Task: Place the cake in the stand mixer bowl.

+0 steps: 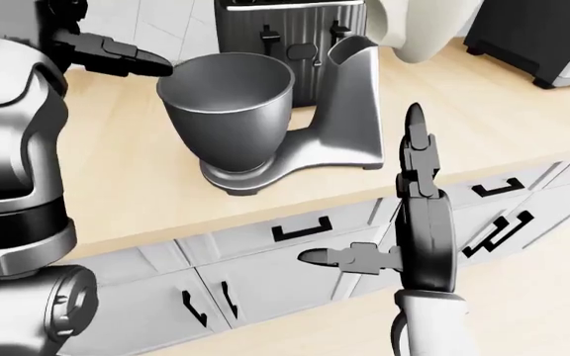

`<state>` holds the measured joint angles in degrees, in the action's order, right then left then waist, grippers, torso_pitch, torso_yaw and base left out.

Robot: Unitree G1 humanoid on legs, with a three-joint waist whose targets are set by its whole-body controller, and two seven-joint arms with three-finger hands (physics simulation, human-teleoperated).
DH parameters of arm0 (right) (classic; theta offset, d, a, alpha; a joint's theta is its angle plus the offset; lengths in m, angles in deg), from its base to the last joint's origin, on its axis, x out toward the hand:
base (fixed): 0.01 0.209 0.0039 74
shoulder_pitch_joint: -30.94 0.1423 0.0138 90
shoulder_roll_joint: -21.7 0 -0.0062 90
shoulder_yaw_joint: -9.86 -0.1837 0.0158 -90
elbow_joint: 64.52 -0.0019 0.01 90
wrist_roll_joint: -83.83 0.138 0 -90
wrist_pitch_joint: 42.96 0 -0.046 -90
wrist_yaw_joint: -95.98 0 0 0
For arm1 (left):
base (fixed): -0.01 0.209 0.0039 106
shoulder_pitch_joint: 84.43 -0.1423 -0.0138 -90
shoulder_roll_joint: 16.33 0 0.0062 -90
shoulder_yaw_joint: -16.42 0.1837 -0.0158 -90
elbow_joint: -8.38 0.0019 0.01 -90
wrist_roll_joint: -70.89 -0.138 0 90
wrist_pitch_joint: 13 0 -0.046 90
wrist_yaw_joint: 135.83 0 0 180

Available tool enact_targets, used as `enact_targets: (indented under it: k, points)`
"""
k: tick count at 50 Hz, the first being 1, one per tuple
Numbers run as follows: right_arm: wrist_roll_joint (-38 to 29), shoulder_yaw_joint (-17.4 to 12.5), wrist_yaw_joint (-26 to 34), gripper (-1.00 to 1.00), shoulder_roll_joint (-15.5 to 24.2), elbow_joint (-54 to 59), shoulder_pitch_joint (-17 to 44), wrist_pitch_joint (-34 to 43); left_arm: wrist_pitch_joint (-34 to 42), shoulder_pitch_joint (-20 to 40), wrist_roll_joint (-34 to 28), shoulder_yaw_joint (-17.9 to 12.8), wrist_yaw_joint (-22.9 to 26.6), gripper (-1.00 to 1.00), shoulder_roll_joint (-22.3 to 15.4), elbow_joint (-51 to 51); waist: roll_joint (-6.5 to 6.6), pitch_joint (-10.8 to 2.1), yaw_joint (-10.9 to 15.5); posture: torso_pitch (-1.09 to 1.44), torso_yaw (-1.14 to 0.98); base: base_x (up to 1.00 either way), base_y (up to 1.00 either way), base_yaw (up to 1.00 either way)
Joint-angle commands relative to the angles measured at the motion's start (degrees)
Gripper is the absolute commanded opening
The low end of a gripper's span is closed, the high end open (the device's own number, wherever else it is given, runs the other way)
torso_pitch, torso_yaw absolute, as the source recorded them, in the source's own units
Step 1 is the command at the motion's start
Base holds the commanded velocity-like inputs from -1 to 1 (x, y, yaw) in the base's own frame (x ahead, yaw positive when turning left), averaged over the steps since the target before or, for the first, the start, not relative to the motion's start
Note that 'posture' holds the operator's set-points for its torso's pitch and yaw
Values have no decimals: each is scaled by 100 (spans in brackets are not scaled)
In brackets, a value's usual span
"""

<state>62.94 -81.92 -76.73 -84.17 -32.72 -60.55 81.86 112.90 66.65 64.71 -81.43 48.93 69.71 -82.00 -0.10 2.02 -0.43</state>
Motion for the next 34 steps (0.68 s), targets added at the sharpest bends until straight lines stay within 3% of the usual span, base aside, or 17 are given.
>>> enact_targets:
  k: [1,17,34]
  points:
    - [12,8,-56,100,27,-178,76,-139,-138,177,5,-72,-13,100,-106,-187,9,-125,1,0,0,0,0,0]
    - [27,58,-95,100,51,-179,53,-154,149,139,-25,-228,222,100,-605,-595,34,-114,-8,0,0,0,0,0]
    - [-77,50,17,100,-26,-180,138,-115,-428,-29,-202,-467,628,100,-1186,-60,69,-107,-9,0,0,0,0,0]
